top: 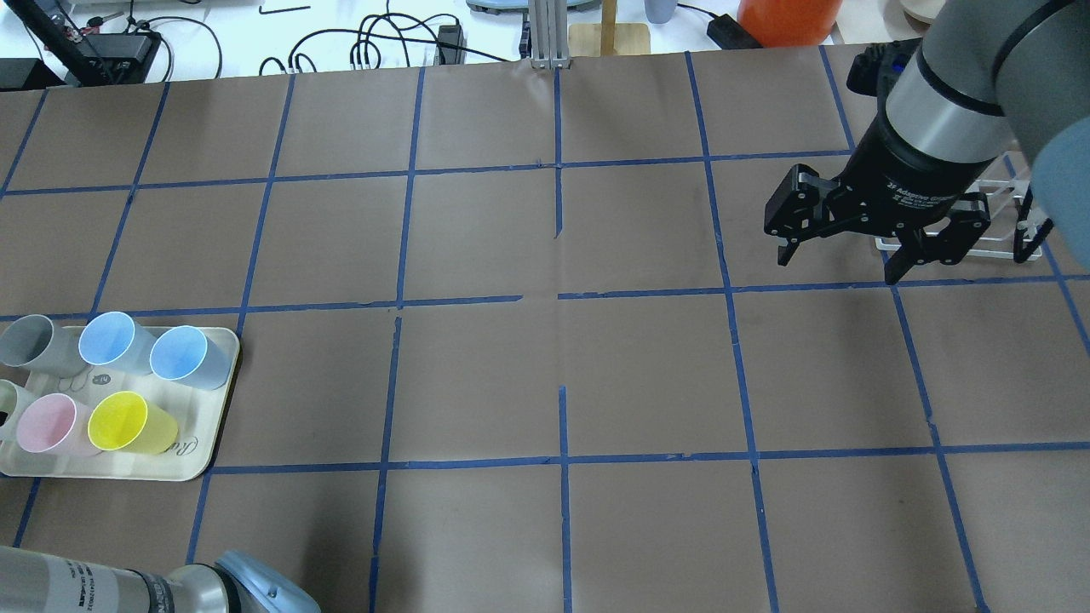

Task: Transfer IKEA cup to right arm and place on rack

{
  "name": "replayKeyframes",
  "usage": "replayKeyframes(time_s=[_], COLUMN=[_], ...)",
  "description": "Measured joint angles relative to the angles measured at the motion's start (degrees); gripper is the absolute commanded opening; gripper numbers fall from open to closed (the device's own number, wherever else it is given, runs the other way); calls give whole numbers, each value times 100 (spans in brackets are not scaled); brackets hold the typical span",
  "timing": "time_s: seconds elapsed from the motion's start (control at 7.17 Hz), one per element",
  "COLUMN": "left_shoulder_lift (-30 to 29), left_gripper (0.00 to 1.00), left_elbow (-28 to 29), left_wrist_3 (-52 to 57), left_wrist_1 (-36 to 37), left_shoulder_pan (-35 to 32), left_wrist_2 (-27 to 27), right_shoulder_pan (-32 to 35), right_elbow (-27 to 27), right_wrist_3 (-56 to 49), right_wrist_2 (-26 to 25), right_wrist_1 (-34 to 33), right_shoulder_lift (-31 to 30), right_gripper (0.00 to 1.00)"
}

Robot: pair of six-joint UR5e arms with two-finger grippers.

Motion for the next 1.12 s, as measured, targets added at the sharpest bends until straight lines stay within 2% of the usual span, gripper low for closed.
replayKeyframes(time_s=[0.42,0.56,0.84,1.12], left_shoulder_lift=[127,235,514,874], left_gripper=[0,0,0,0], left_elbow=[82,244,918,1761], left_wrist_3=[4,8,25,28], left_wrist_1=[-128,-418,-1708,-3526], left_shoulder_pan=[-43,-52,-65,-152], left_wrist_2=[5,2,-58,-449], right_shoulder_pan=[-124,-185,-450,-684], right_elbow=[-44,-54,-48,-14], right_wrist_3=[336,559,940,1607], right_wrist_2=[1756,2369,3607,4848], right_wrist_1=[-101,-116,-119,-111], right_shoulder_lift=[159,200,282,401], right_gripper=[100,100,100,100])
